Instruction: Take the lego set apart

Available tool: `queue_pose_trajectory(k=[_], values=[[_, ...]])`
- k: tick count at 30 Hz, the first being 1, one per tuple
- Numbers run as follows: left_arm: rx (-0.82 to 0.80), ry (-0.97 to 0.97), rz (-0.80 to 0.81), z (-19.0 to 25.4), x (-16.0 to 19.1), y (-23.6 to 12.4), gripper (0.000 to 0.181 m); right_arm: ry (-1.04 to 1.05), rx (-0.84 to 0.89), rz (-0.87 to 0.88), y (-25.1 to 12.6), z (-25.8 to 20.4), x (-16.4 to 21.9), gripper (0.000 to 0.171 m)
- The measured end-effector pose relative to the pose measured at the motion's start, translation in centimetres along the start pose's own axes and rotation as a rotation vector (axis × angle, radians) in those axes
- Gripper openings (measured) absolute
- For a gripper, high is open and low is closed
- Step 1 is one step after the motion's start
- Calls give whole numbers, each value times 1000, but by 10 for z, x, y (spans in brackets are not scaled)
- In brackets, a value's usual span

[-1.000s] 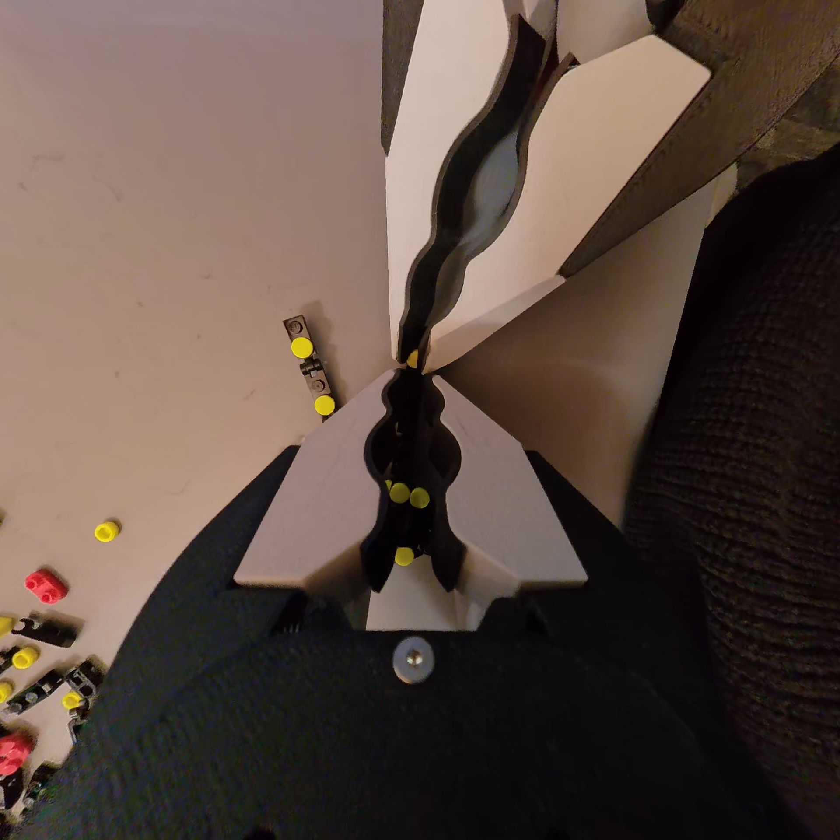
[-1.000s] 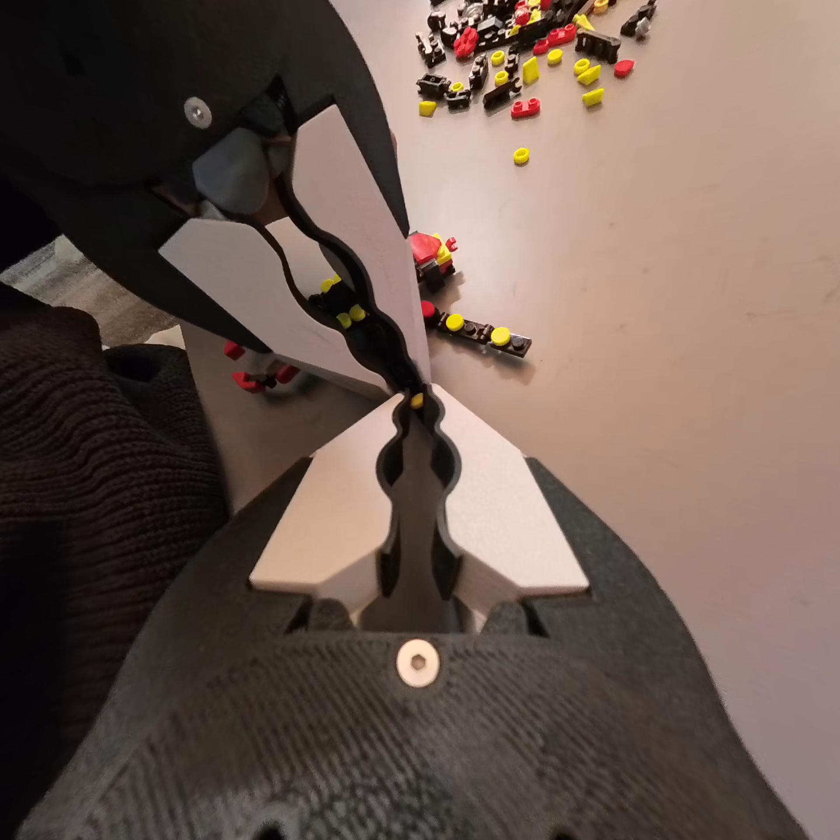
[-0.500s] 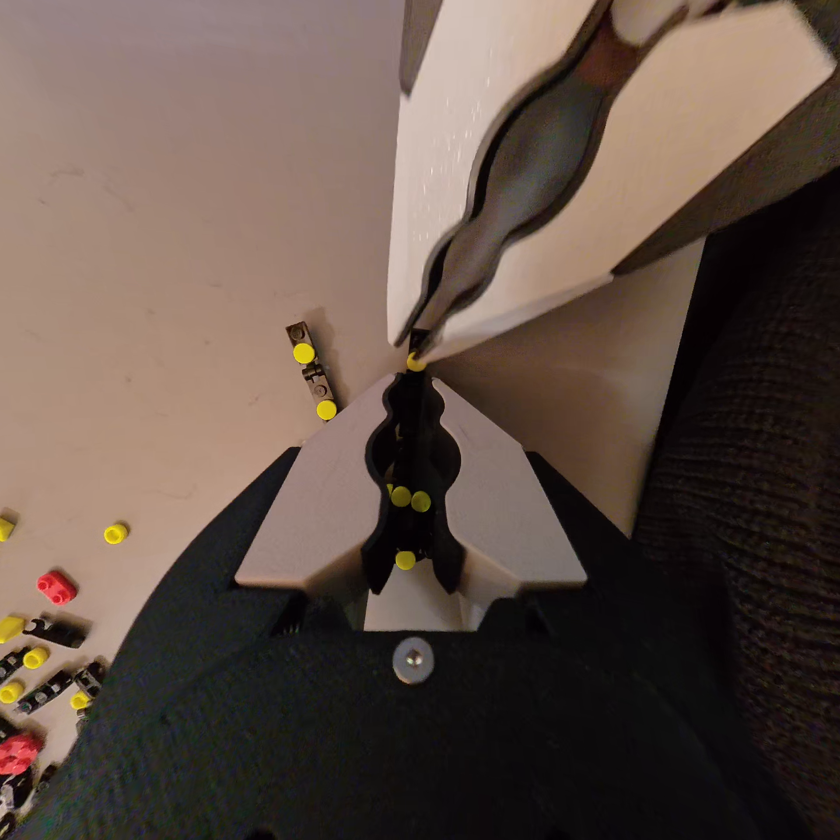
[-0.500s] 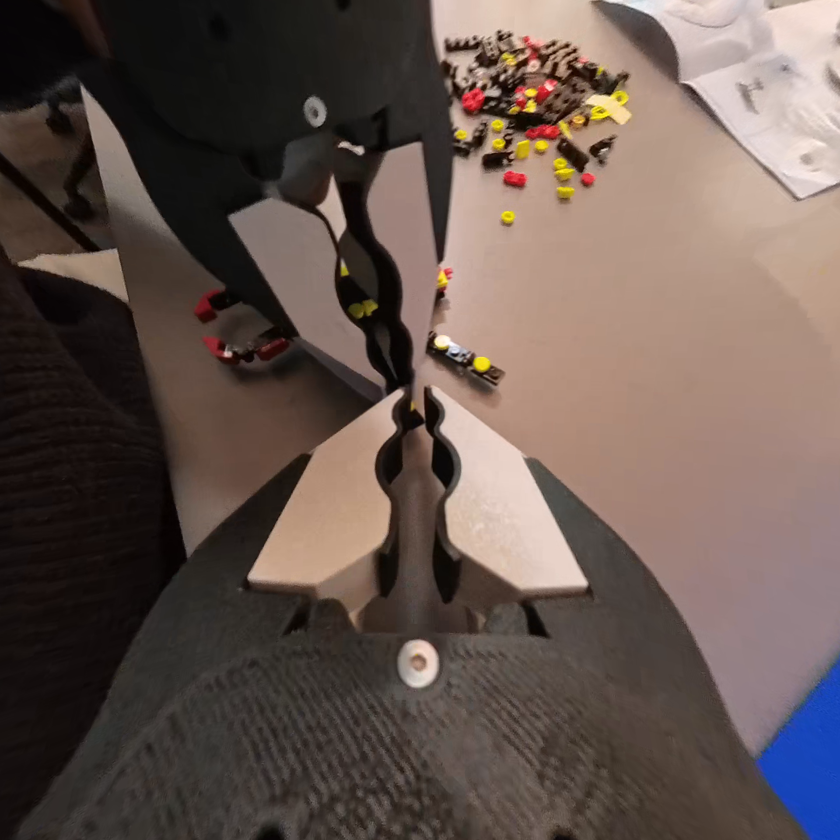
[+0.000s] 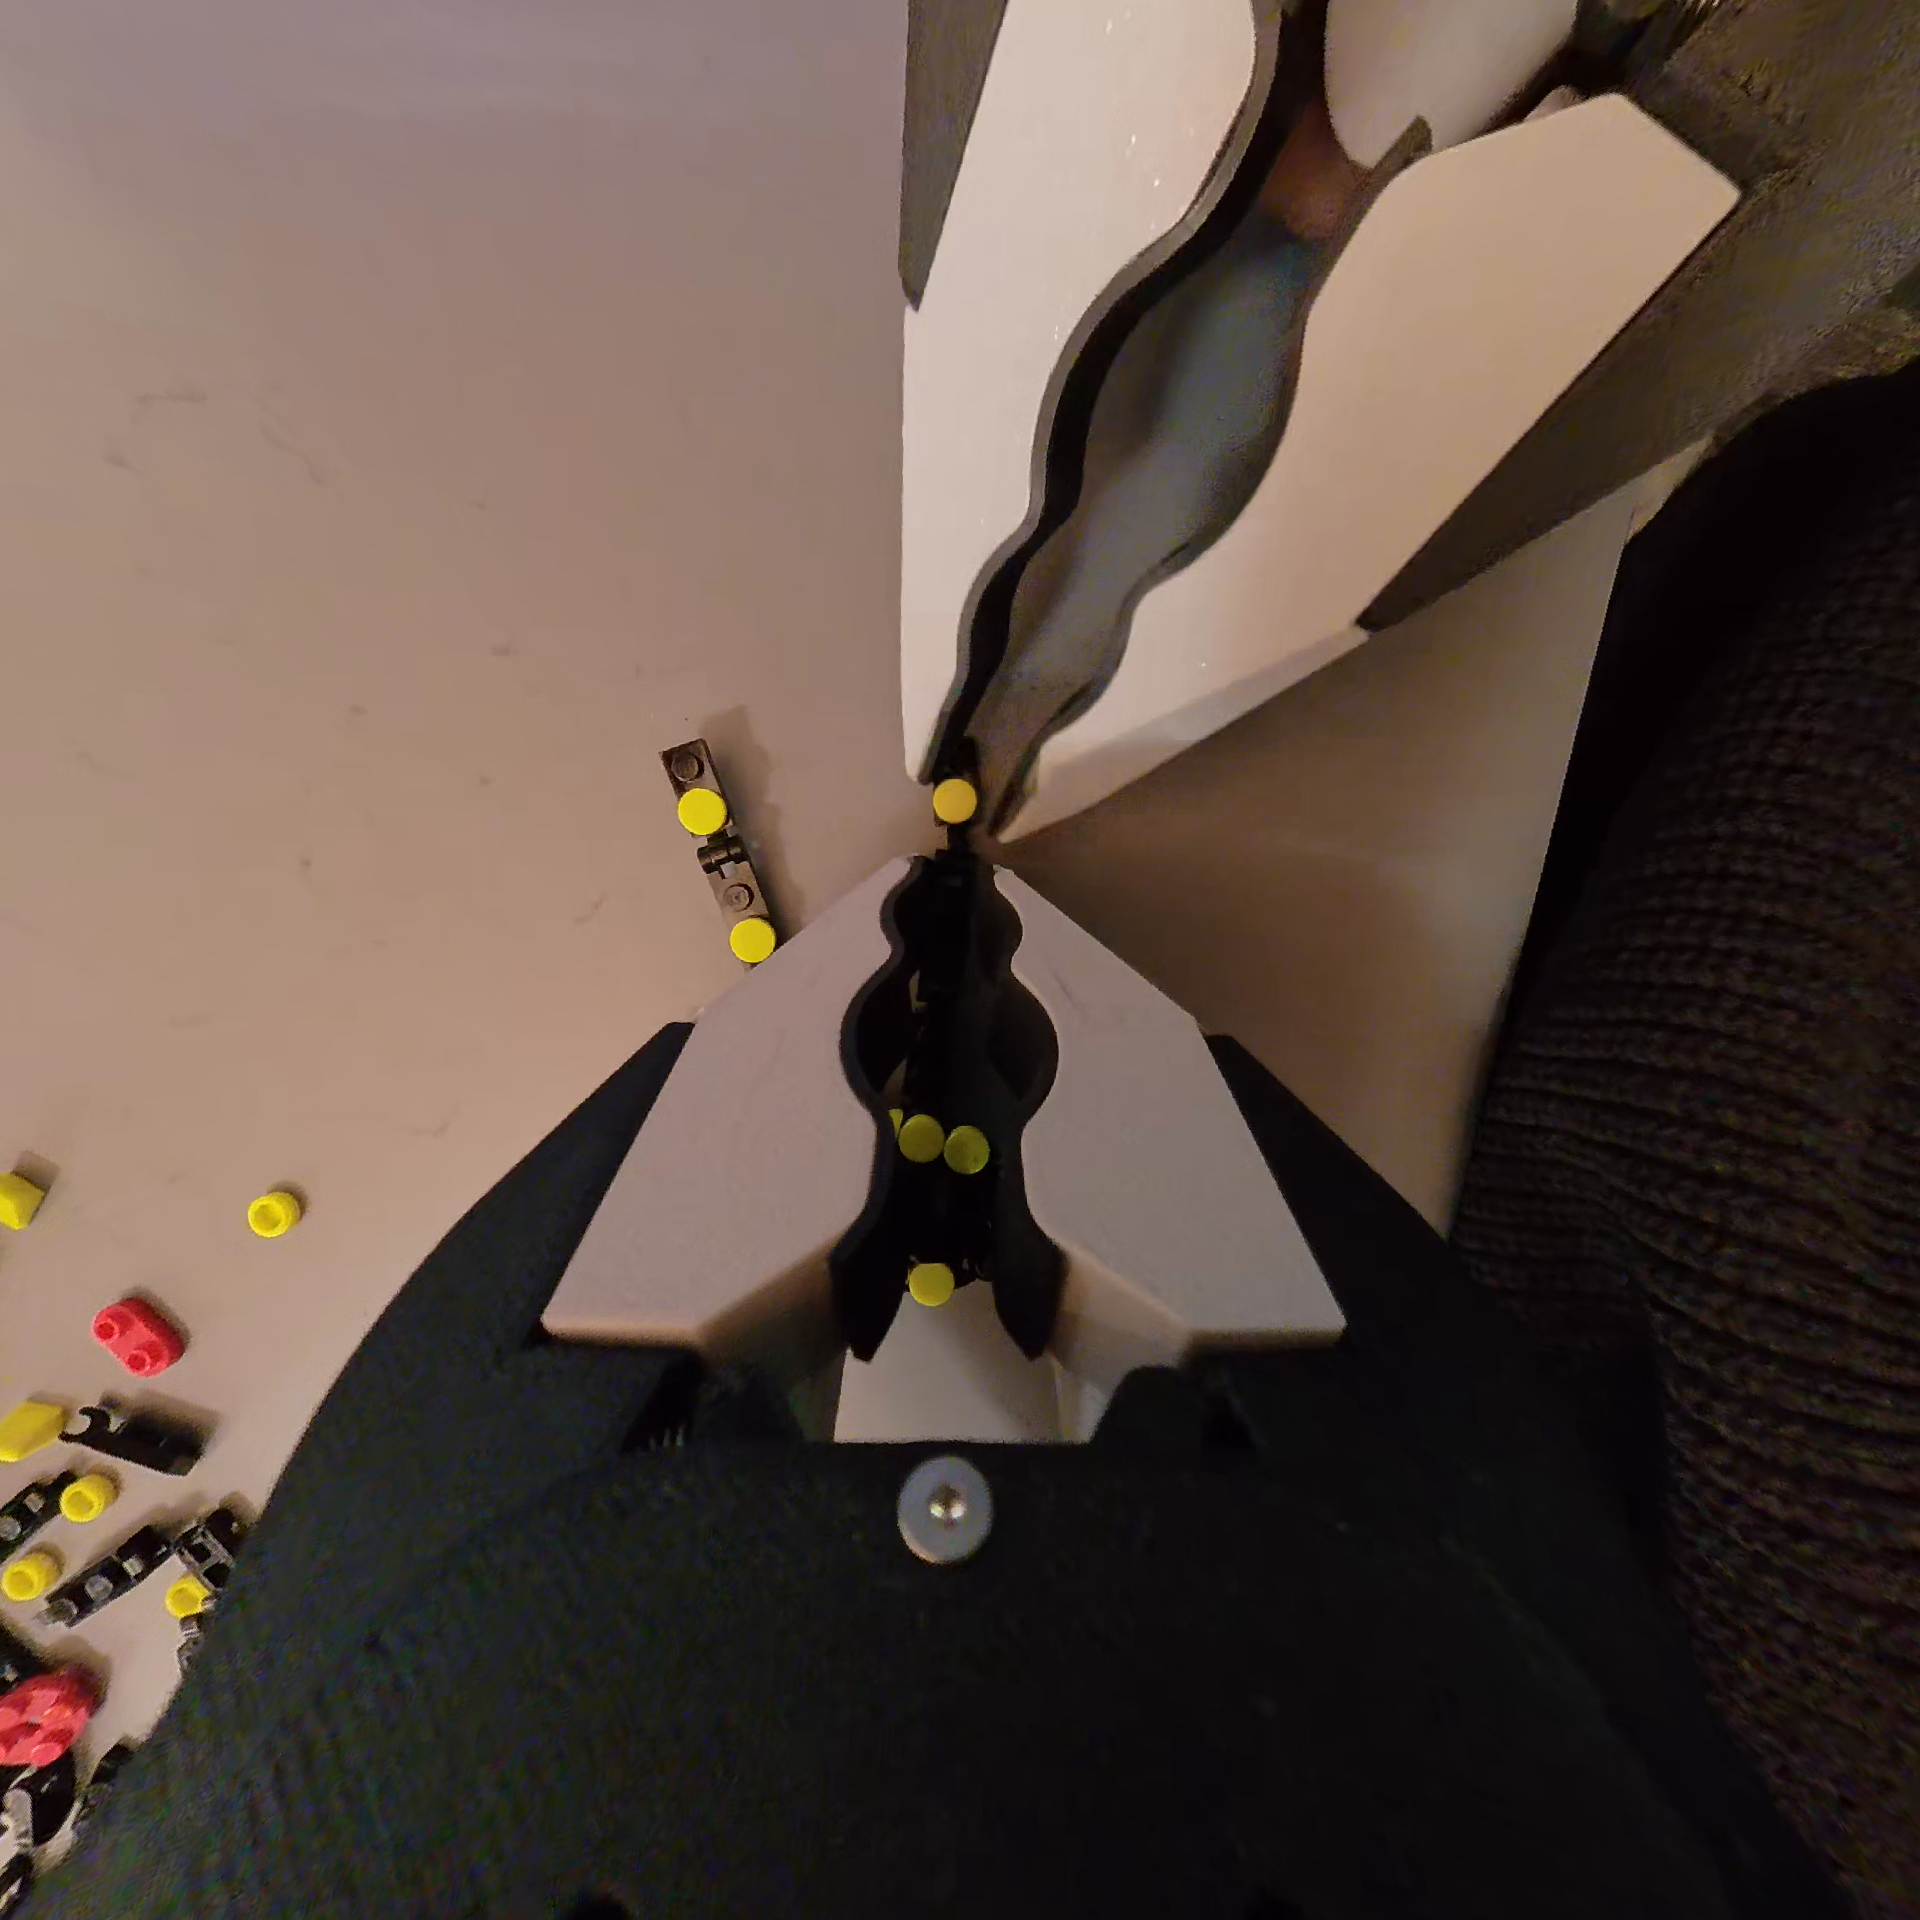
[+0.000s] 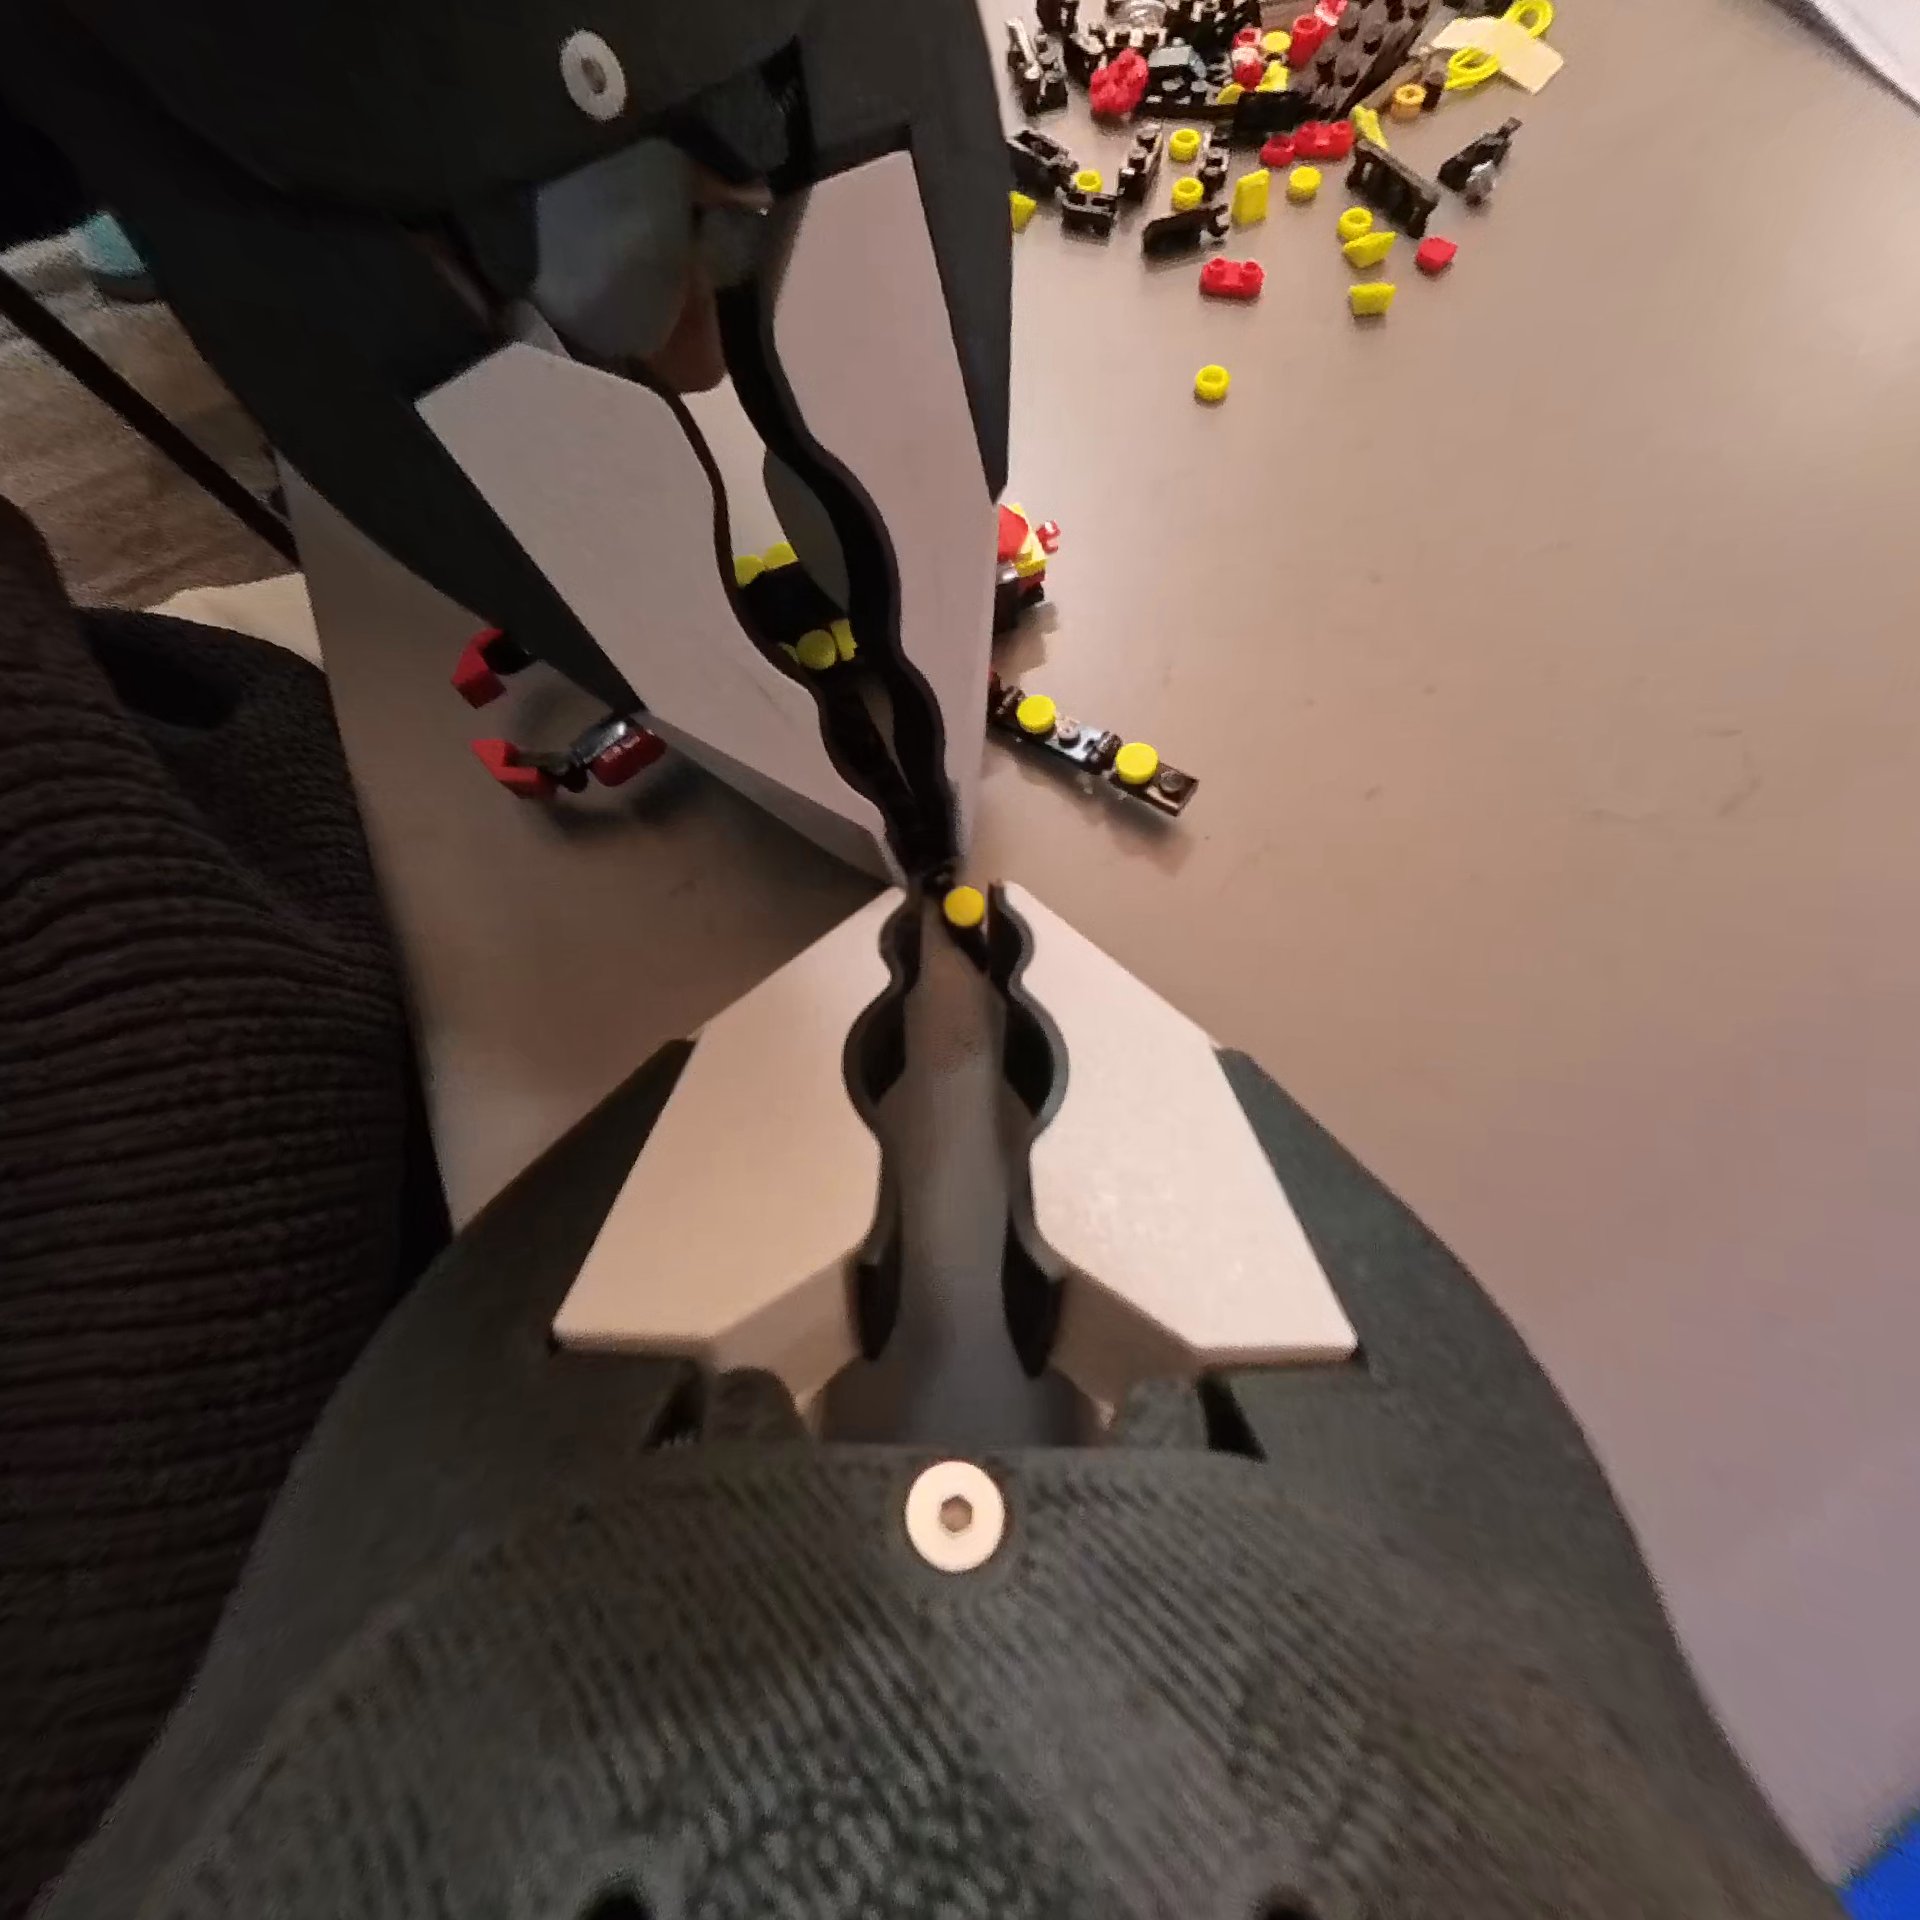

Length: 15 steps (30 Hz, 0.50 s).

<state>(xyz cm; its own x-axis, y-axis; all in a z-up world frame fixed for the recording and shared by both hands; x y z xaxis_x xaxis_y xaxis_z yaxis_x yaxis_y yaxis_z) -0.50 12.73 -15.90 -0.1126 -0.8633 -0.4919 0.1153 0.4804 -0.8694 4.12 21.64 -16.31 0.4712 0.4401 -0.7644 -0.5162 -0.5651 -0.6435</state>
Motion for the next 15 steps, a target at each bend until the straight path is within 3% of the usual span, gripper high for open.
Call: queue_pose_trajectory(k=[15], values=[[-3, -12, 9, -2, 0, -1, 7, -23, 4, -8, -4, 7, 4, 7]])
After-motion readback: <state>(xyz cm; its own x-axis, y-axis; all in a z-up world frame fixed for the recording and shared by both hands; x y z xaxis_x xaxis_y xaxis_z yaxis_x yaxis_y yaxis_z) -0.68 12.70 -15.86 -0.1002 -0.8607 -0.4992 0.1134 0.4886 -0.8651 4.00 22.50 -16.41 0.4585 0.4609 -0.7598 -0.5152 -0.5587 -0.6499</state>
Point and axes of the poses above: each gripper's, where its closed fingertips meet, y out along the fingers, x out of its underside, z = x × y across the jaws, the point moved 8 cm from there along -y, back along the fingers, and after that the axes turned 2 degrees about -y, right-handed, at the moved point
